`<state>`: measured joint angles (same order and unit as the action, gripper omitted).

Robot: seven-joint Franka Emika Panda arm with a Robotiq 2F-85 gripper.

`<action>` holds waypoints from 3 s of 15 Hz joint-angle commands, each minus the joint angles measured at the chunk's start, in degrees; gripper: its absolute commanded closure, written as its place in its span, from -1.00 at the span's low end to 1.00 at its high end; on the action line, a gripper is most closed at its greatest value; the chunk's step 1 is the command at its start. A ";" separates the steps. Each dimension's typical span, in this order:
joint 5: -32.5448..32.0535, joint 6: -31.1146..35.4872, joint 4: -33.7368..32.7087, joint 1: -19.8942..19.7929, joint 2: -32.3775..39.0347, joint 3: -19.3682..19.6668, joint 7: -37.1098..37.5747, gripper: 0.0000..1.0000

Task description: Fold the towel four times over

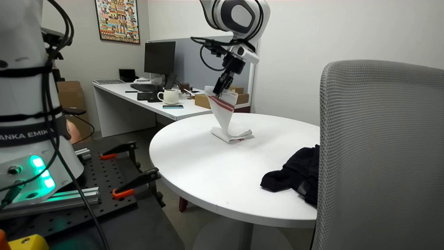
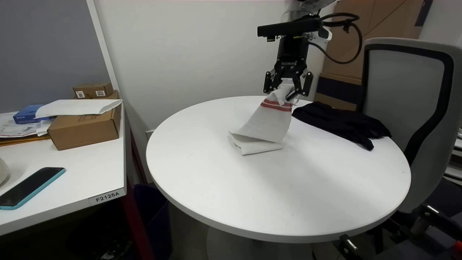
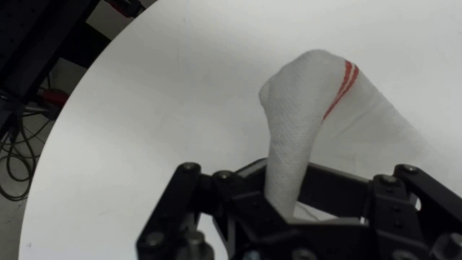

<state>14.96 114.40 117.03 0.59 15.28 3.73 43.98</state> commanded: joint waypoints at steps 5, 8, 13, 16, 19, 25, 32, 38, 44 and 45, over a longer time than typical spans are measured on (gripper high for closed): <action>-3.74 -3.71 -3.68 -0.90 -3.56 1.78 3.96 1.00; -6.84 -7.94 -5.30 -0.72 -3.45 1.71 5.51 1.00; -10.09 -10.76 -6.62 0.22 -1.60 0.75 6.48 1.00; -10.60 -9.69 -7.14 0.93 0.63 0.15 6.75 1.00; -10.99 -10.23 -9.19 1.47 4.20 0.24 8.29 1.00; -12.05 -11.06 -13.74 2.01 10.34 0.85 11.19 1.00; -9.82 -5.06 -15.55 2.79 11.71 0.06 11.46 1.00; -9.36 3.47 -15.32 4.11 13.29 -0.73 12.78 1.00; -5.95 11.45 -15.87 4.31 17.06 -1.68 13.45 1.00; -4.93 12.66 -16.09 4.15 17.58 -1.81 13.39 1.00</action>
<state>7.44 123.97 102.73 4.79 30.83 2.19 56.47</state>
